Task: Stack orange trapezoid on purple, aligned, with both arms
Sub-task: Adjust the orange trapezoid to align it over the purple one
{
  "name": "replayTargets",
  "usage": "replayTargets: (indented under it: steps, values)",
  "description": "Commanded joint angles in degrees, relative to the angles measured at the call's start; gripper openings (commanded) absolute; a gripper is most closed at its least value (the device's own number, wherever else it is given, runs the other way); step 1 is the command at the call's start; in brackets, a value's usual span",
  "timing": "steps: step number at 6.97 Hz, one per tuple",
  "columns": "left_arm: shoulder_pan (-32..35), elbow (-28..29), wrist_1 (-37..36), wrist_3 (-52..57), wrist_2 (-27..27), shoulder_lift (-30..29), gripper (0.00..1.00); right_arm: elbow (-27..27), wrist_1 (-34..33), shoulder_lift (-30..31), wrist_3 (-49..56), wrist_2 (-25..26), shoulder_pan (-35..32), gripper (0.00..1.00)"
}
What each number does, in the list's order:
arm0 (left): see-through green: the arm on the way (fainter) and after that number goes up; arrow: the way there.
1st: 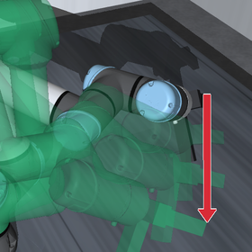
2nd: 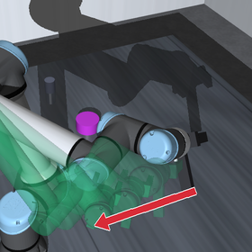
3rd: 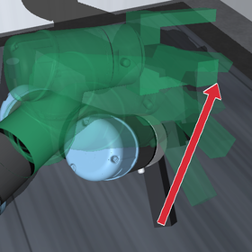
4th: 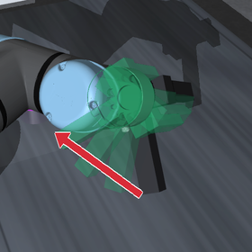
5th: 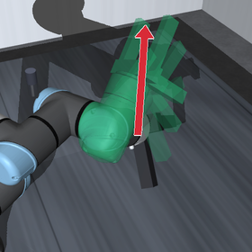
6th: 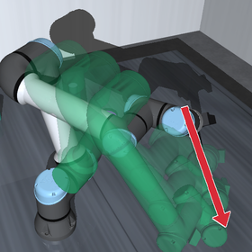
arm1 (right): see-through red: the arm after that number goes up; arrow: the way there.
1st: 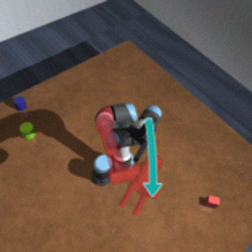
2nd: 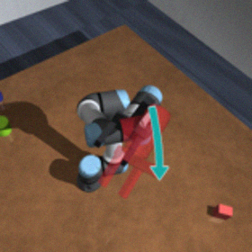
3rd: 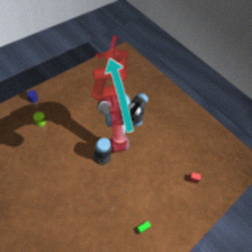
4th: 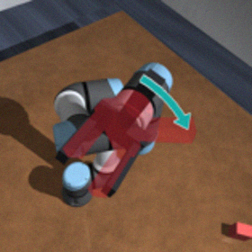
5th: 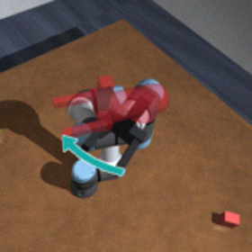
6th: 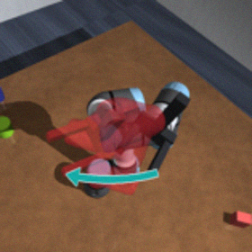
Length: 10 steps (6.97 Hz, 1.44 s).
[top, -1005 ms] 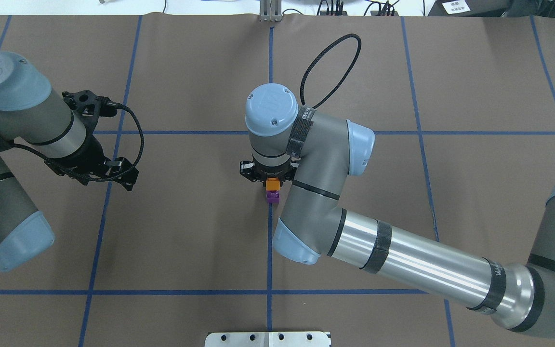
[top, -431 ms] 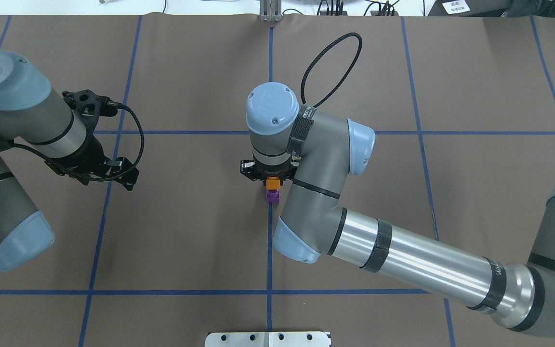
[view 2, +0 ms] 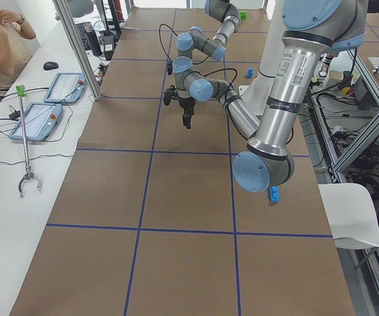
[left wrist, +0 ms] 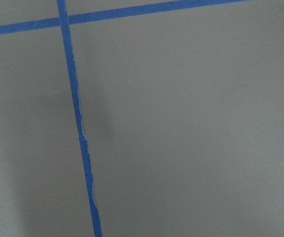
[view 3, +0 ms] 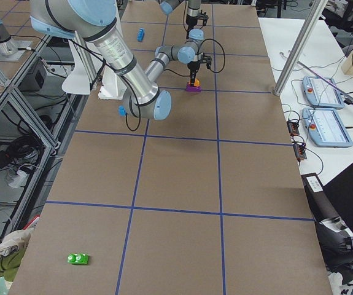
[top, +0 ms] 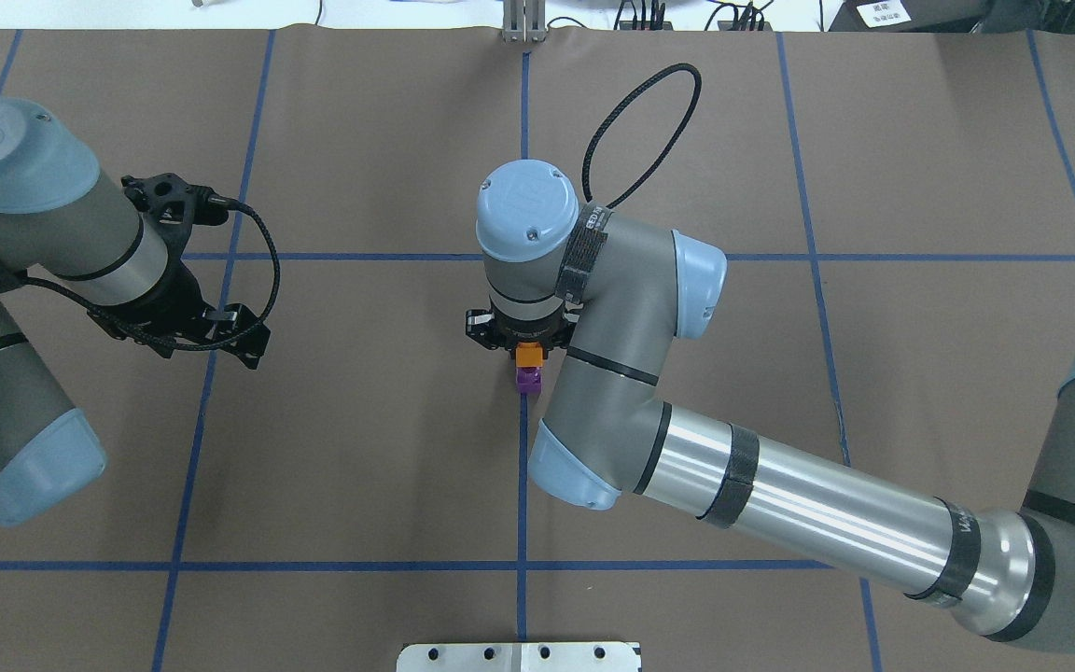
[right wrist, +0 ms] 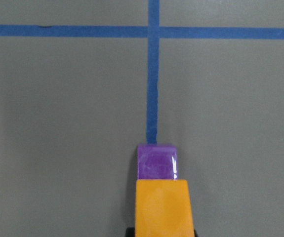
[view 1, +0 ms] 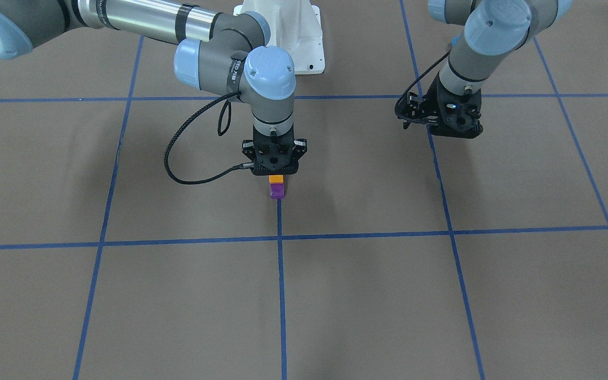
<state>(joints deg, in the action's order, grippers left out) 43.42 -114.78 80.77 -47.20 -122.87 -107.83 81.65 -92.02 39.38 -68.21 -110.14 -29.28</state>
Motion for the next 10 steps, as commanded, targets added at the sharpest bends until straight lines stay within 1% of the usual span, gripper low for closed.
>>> replayTargets:
  steps: [1, 2, 3, 9, 10]
  values:
    - [0.00, 0.00, 0.00, 0.00, 0.00, -0.02, 1.00, -0.09, 0.00, -0.27, 0.01, 0.01, -0.16, 0.00]
    - [0.00, 0.08, 0.00, 0.00, 0.00, -0.02, 1.00, -0.09, 0.00, -0.19, 0.01, 0.10, -0.16, 0.00]
    - [-0.09, 0.09, 0.00, 0.00, 0.00, -0.02, 1.00, -1.22, 0.00, -0.53, 0.01, 0.27, -0.07, 0.00]
    - [0.00, 0.09, -0.18, 0.00, -0.09, -0.45, 1.00, -1.50, 0.00, -0.54, -1.22, 0.62, 1.24, 0.00]
    - [0.00, 0.09, -0.26, 0.00, -0.09, -0.45, 1.00, -1.15, 0.09, -0.62, -1.22, 0.63, 0.64, 0.00]
